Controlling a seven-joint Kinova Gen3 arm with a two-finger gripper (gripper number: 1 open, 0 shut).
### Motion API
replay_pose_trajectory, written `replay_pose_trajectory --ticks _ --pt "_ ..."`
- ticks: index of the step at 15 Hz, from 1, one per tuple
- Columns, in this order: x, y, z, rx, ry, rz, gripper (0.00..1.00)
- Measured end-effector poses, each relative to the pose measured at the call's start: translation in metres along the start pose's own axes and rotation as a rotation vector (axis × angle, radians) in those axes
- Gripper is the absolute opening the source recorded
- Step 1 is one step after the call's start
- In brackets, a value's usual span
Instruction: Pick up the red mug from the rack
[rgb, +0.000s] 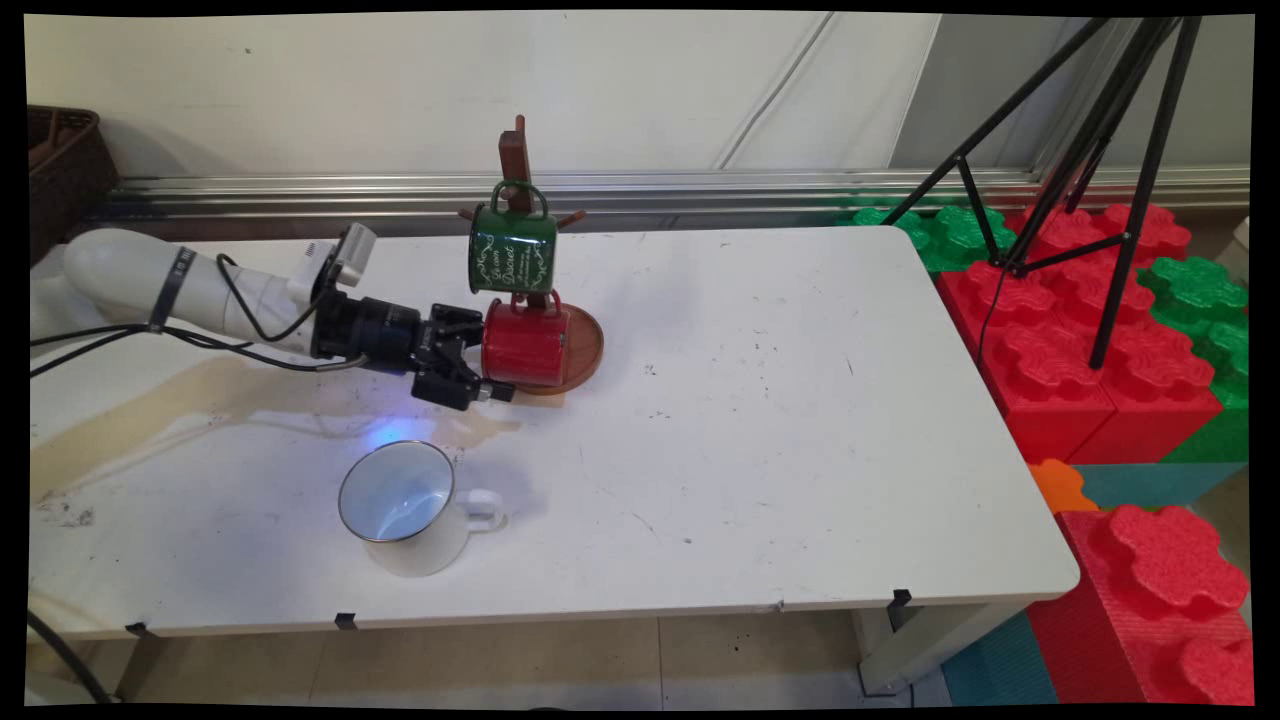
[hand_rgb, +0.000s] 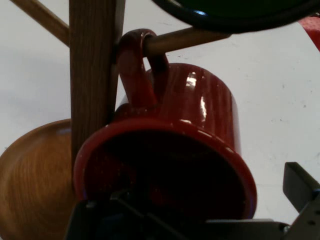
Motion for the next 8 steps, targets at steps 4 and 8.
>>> replay_pose_trajectory --ticks 4,8 --pt "-0.0032 -0.0022 0.0076 0.001 0.008 -0.017 1.0" --pt "-0.0055 -0.0029 0.0121 -0.003 0.018 -0.037 1.0"
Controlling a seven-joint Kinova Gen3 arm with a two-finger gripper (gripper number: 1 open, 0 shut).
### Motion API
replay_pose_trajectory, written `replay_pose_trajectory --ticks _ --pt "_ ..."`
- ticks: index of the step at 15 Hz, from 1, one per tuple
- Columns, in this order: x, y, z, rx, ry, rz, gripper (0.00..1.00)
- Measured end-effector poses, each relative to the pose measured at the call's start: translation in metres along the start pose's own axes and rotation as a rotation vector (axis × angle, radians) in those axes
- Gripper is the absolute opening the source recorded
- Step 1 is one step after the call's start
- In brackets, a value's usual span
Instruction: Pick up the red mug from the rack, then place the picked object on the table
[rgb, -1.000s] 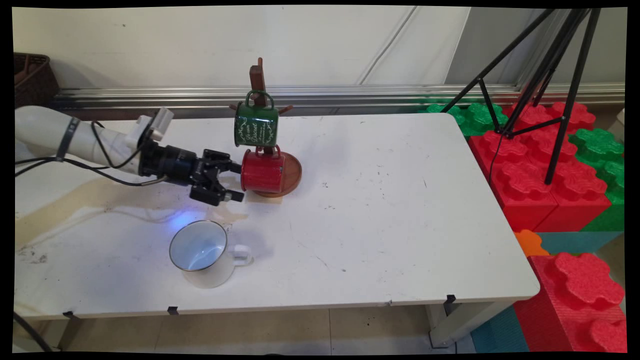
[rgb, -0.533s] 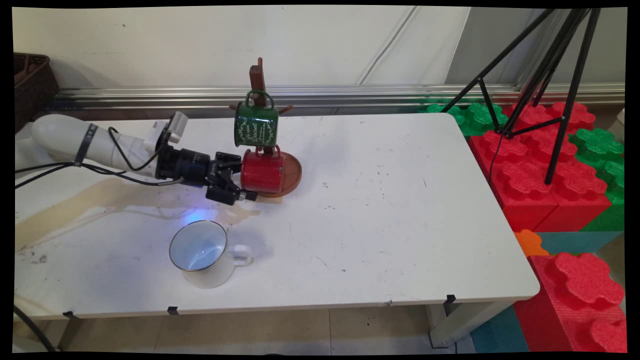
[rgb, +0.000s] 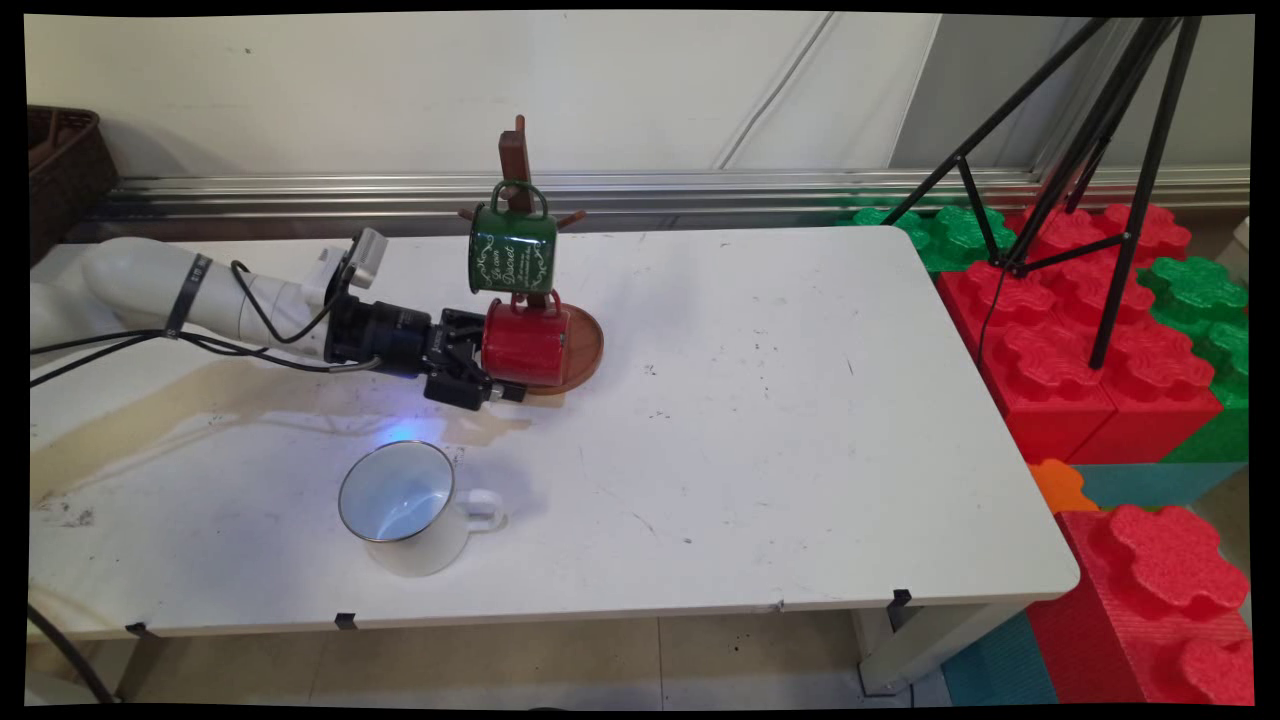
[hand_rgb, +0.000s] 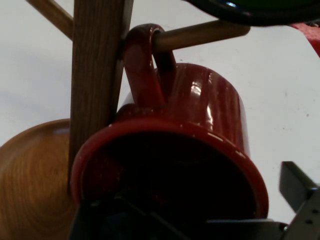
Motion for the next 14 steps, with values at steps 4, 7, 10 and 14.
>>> replay_pose_trajectory --ticks 4,7,10,14 --pt "0.0002 0.0006 0.0017 -0.012 0.014 -0.016 0.0" --pt "0.0011 0.002 0.0016 -0.028 0.023 -0.025 0.0" --pt "0.0026 0.0028 0.0018 -0.04 0.028 -0.03 0.0" --pt "0.0054 0.0043 0.0018 -0.051 0.037 -0.037 0.0"
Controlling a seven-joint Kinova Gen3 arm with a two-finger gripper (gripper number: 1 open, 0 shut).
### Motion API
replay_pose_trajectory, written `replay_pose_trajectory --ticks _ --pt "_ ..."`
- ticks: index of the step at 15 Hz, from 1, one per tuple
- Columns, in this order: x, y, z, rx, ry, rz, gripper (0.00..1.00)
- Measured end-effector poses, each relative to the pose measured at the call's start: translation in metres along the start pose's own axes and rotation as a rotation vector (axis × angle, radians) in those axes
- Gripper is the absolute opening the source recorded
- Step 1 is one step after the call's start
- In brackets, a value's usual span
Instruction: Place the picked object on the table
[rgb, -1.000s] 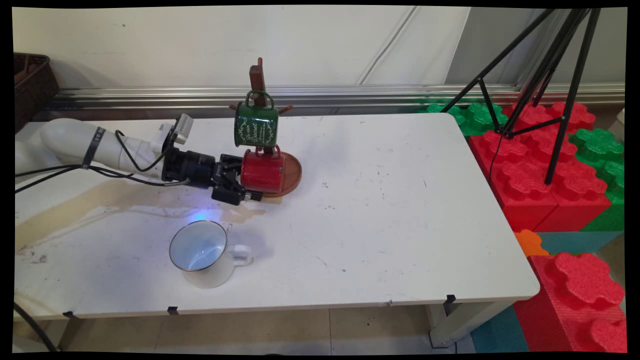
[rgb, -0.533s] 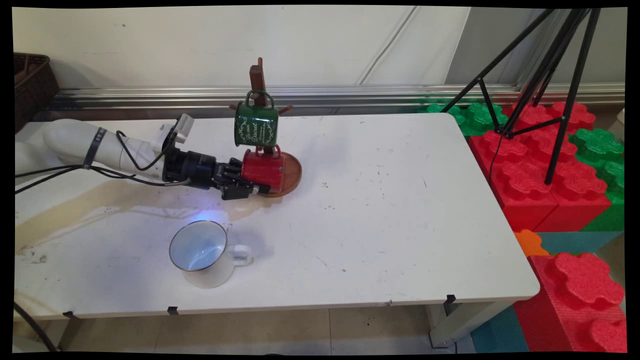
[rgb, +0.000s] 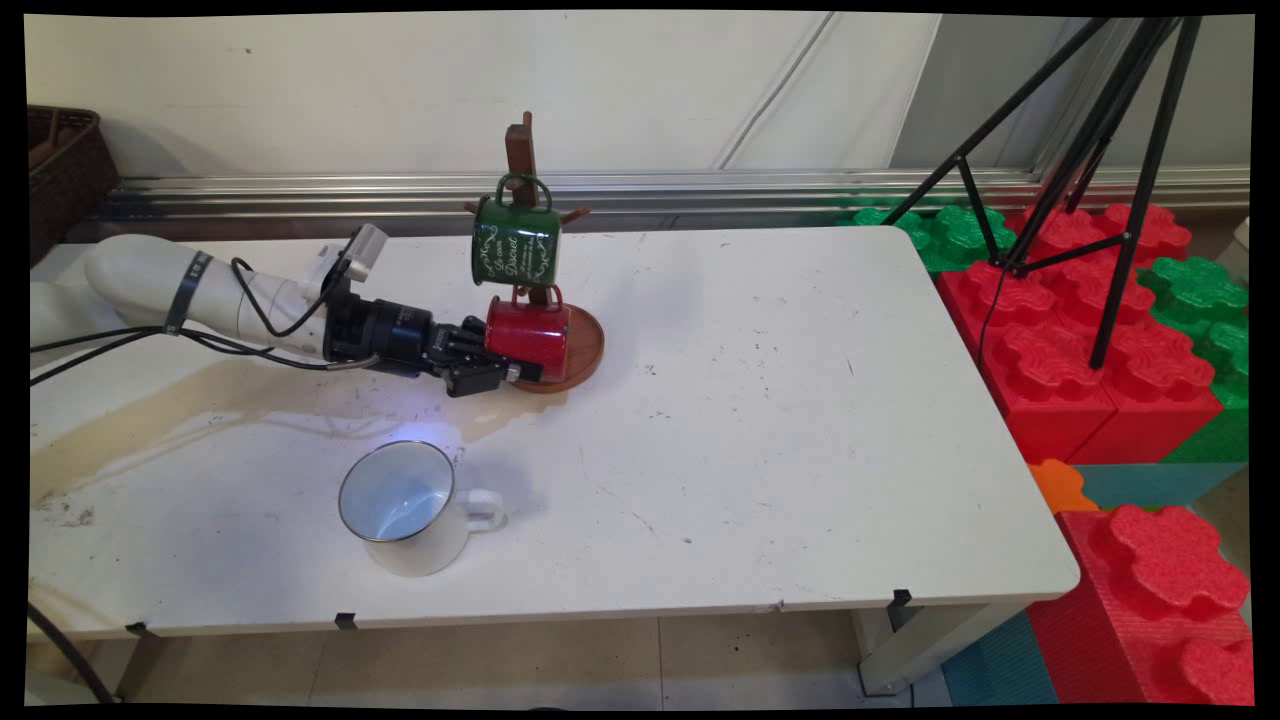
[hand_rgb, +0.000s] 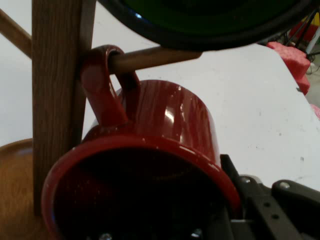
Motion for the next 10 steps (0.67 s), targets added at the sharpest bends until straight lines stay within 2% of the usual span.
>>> replay_pose_trajectory --ticks 7,10 --pt "0.008 0.004 -0.001 -0.03 0.016 -0.004 0.0" --pt "0.012 0.011 -0.003 -0.056 0.026 0.001 0.0"
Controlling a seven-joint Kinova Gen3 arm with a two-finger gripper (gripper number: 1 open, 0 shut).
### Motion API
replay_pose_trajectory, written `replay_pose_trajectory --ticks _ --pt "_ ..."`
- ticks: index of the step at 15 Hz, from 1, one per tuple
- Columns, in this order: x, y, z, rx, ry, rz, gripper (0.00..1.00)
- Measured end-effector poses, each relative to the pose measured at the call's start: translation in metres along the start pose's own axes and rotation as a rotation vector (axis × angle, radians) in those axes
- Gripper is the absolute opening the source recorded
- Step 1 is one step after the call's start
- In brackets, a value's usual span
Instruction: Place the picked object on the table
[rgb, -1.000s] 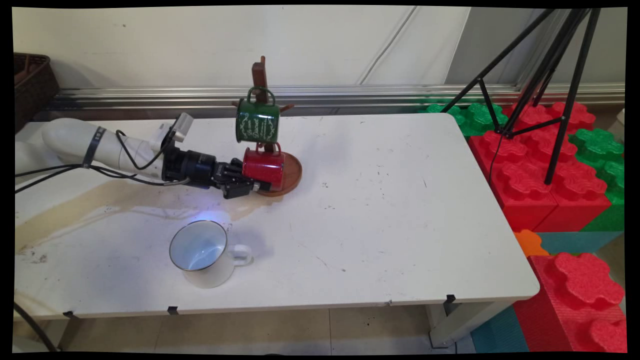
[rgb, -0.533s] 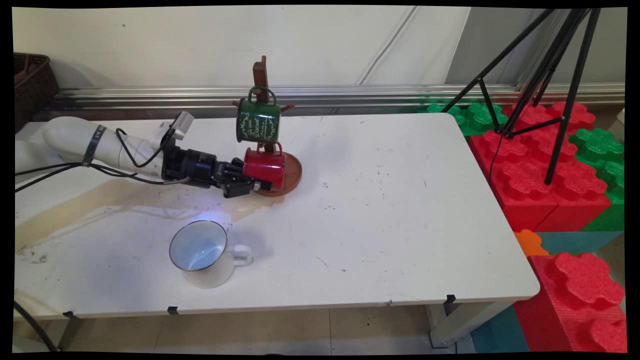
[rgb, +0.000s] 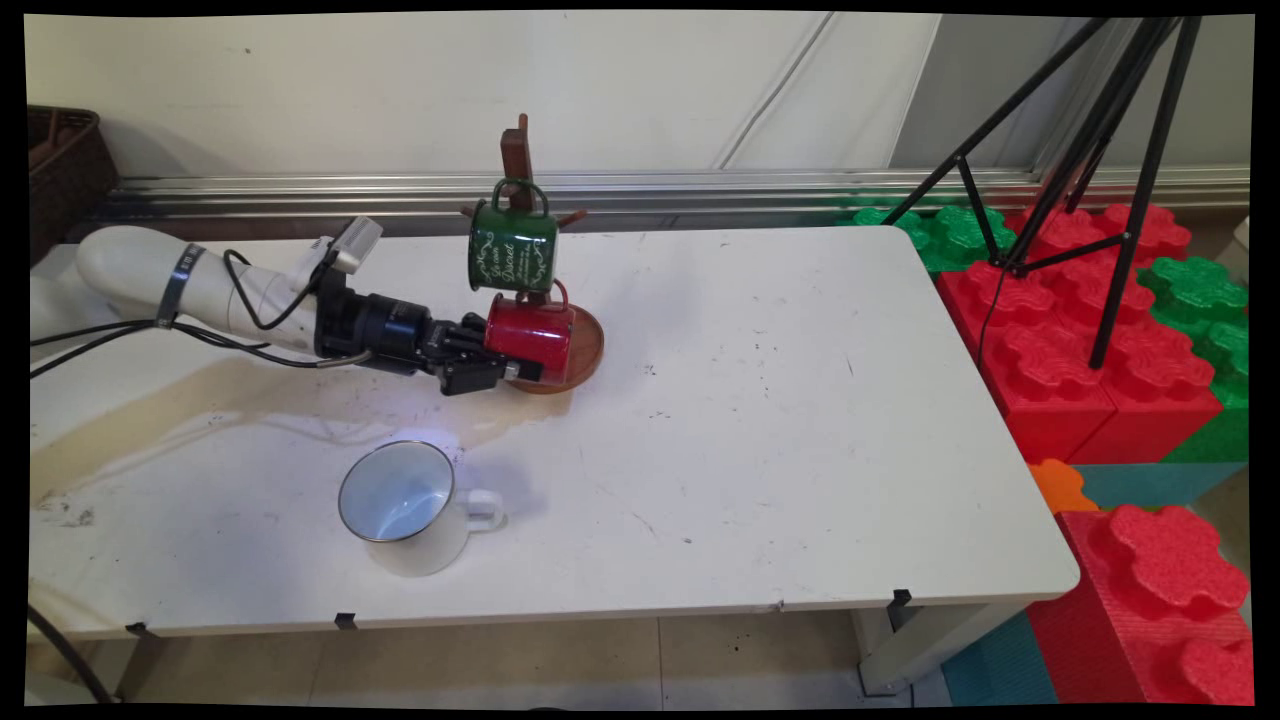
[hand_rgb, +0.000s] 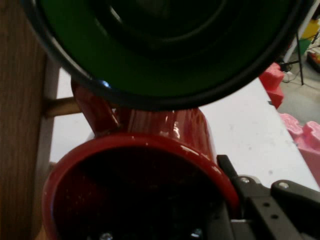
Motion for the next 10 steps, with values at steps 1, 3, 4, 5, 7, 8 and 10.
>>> replay_pose_trajectory --ticks 1,3,4,5,7,8,10 --pt "0.001 0.002 0.0 -0.005 0.002 0.0 0.0" --pt "0.003 0.006 -0.001 -0.019 0.007 0.001 0.0" --pt "0.005 0.009 -0.001 -0.03 0.011 0.002 0.0" --pt "0.007 0.012 -0.002 -0.037 0.013 0.002 0.0" --pt "0.009 0.017 -0.004 -0.052 0.017 0.002 0.0" --pt "0.01 0.019 -0.005 -0.059 0.018 0.003 0.0" --pt "0.011 0.024 -0.008 -0.072 0.017 0.004 0.0"
